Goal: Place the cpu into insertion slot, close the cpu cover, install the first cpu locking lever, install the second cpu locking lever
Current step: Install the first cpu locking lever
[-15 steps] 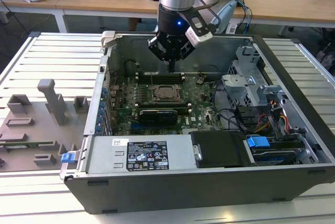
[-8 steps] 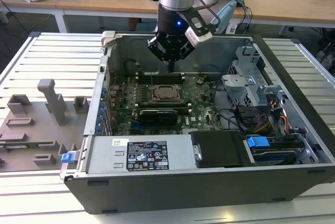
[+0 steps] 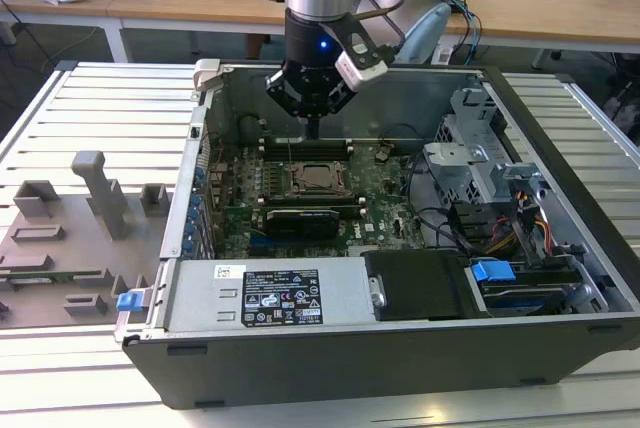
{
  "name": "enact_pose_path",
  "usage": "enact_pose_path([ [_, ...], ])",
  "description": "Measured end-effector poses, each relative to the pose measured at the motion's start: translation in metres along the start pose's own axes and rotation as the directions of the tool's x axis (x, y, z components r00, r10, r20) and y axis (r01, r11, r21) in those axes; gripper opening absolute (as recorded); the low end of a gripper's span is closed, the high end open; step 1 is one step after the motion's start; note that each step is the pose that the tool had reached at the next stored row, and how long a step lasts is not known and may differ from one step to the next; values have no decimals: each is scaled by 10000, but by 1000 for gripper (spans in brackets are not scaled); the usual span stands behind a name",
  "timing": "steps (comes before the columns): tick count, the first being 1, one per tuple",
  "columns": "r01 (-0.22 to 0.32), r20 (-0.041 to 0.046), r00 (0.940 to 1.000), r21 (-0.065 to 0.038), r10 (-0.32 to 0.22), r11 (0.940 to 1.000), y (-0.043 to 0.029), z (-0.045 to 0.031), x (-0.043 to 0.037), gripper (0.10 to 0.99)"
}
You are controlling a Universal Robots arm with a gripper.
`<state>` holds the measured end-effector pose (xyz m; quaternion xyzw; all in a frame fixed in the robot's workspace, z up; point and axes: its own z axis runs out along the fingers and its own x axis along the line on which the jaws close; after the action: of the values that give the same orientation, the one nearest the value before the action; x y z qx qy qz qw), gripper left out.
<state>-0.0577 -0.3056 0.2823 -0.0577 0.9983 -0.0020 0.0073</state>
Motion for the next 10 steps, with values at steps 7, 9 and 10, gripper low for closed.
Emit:
enact_pose_path([
  [7, 0, 0, 10000, 0, 0, 10000, 14, 0, 125, 106],
  [9, 1, 2, 10000, -2, -1, 10000, 19, 4, 155, 106],
  [10, -14, 1, 10000, 0, 14, 10000, 23, 26, 193, 106],
])
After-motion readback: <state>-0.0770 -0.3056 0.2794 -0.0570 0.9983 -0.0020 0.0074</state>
